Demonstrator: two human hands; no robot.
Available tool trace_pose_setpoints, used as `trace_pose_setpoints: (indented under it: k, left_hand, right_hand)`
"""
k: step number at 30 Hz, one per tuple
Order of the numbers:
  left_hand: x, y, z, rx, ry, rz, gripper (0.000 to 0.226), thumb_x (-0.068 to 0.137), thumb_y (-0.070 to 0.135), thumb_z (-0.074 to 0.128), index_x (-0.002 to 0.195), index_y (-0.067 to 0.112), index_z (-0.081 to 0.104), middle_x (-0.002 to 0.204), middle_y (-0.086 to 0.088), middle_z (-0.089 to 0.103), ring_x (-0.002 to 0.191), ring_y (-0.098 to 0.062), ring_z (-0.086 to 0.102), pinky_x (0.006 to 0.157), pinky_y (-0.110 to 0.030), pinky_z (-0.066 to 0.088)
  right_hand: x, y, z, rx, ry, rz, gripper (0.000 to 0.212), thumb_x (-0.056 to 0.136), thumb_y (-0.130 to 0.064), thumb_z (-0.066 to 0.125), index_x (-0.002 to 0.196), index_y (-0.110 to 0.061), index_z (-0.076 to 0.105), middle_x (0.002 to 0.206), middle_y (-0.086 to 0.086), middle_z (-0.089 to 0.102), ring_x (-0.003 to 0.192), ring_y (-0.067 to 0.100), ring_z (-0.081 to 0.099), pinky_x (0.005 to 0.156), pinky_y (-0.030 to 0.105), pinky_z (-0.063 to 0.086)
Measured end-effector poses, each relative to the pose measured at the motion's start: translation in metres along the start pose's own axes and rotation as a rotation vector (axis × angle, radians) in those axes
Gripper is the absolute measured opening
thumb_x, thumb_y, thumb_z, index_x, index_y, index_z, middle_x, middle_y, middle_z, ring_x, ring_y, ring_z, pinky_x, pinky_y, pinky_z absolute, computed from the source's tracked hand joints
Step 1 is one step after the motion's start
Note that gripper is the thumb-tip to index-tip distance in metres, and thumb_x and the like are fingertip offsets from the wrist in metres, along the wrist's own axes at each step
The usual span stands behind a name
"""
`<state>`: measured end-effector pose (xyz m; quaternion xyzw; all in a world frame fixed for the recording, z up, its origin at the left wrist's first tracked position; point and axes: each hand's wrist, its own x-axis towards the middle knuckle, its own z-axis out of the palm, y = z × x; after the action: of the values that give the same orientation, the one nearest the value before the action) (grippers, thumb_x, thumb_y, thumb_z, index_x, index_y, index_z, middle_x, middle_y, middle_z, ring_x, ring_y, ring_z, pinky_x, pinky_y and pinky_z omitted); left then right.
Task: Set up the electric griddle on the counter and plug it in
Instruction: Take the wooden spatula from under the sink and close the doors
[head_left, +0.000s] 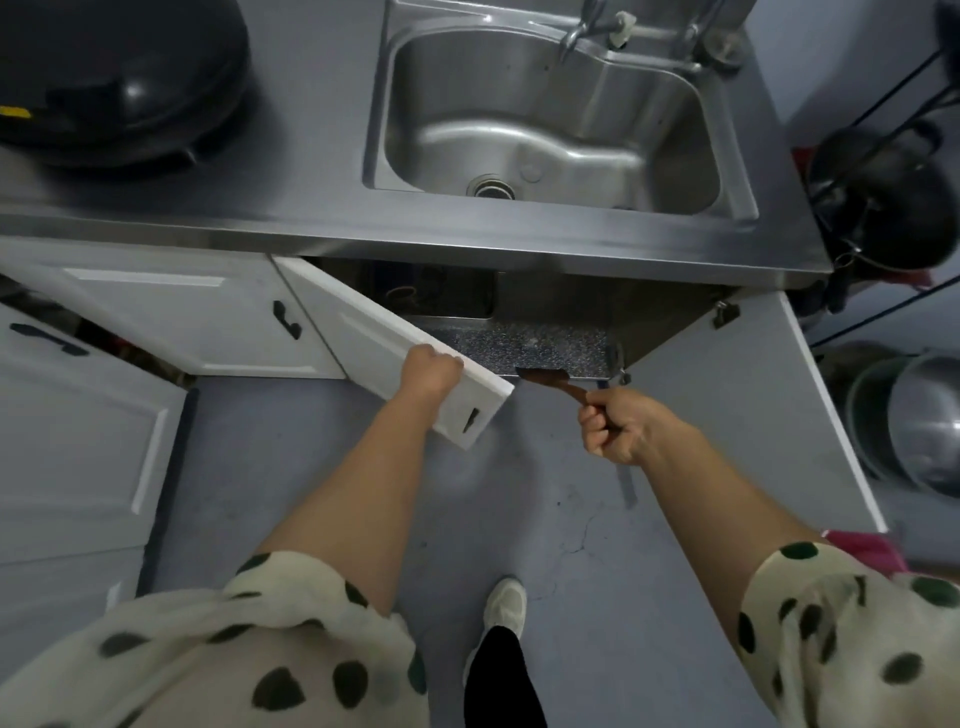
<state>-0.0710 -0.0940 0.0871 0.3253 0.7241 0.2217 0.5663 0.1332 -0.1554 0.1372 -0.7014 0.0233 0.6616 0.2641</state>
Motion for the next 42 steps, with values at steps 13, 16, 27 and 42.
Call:
trace_pose_setpoints:
  k: [13, 16, 27, 42]
  left_hand:
    - [0.043, 0.052, 0.045, -0.261, 0.071, -0.063, 0.019, 0.078, -0.011, 0.051, 0.093, 0.002, 0.054, 0.095, -0.014, 0.053, 0.096, -0.027, 0.058, 0.083, -0.033, 0.048]
    - [0.049, 0.063, 0.051, -0.348, 0.074, -0.056, 0.026, 0.074, -0.012, 0.048, 0.087, 0.01, 0.049, 0.089, -0.01, 0.046, 0.084, -0.02, 0.045, 0.072, -0.032, 0.037]
    - [0.069, 0.088, 0.072, -0.596, 0.107, -0.028, 0.037, 0.078, -0.022, 0.041, 0.1, 0.004, 0.055, 0.086, -0.007, 0.055, 0.088, -0.021, 0.048, 0.082, -0.029, 0.046]
    - [0.063, 0.092, 0.079, -1.11, 0.045, 0.0, 0.053, 0.079, -0.032, 0.035, 0.115, -0.001, 0.058, 0.088, -0.009, 0.062, 0.086, -0.021, 0.06, 0.104, -0.04, 0.047]
  right_hand:
    - [0.046, -0.059, -0.036, -0.059, -0.028, 0.016, 0.027, 0.102, -0.015, 0.031, 0.075, -0.014, 0.038, 0.044, -0.003, 0.036, 0.023, 0.004, 0.027, 0.03, 0.009, 0.019]
    - [0.053, -0.067, -0.037, -0.074, -0.042, 0.008, 0.028, 0.102, -0.015, 0.031, 0.074, -0.015, 0.037, 0.053, -0.002, 0.034, 0.023, 0.004, 0.026, 0.03, 0.008, 0.019]
    - [0.07, -0.084, -0.05, -0.099, -0.041, 0.008, 0.027, 0.101, -0.015, 0.033, 0.074, -0.015, 0.038, 0.06, -0.002, 0.033, 0.022, 0.004, 0.027, 0.029, 0.008, 0.021]
    - [0.071, -0.082, -0.066, -0.098, -0.021, -0.007, 0.025, 0.1, -0.013, 0.034, 0.076, -0.015, 0.039, 0.06, -0.001, 0.034, 0.024, 0.004, 0.028, 0.029, 0.01, 0.022]
